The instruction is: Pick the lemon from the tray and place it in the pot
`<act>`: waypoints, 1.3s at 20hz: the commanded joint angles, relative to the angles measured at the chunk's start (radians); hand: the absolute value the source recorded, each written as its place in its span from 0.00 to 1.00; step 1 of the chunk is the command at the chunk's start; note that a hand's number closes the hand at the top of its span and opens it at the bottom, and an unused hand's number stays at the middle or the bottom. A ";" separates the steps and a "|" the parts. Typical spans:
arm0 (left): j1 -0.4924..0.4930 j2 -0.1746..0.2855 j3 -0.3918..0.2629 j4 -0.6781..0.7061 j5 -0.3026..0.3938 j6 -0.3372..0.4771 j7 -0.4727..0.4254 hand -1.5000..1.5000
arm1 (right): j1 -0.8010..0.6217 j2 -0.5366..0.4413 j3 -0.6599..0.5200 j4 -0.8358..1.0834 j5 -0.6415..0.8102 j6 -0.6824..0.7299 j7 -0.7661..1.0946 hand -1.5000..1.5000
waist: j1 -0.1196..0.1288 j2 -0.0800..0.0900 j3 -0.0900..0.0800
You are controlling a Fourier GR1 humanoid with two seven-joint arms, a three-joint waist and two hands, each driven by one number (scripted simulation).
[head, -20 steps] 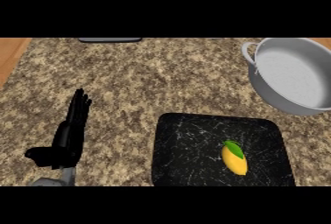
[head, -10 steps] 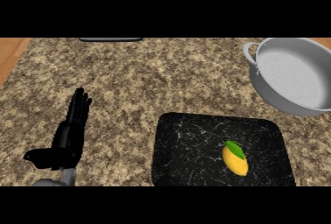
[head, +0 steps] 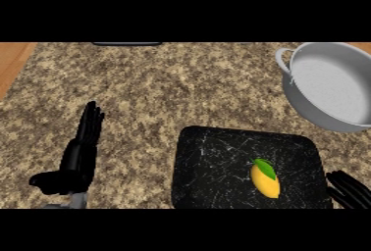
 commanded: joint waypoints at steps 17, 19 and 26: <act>-0.025 -0.052 0.063 -0.002 -0.065 -0.062 0.066 0.50 | -0.295 0.154 0.152 0.306 0.326 0.045 0.204 0.00 | 0.001 0.000 0.001; -0.031 -0.080 0.079 0.058 -0.071 -0.087 -0.015 0.50 | -0.254 0.203 0.228 0.282 0.410 0.001 0.246 0.00 | -0.002 0.000 0.001; 0.014 -0.093 0.092 0.002 -0.123 -0.101 0.027 0.50 | -0.294 0.184 0.153 0.304 0.366 0.040 0.218 0.00 | -0.001 -0.001 0.001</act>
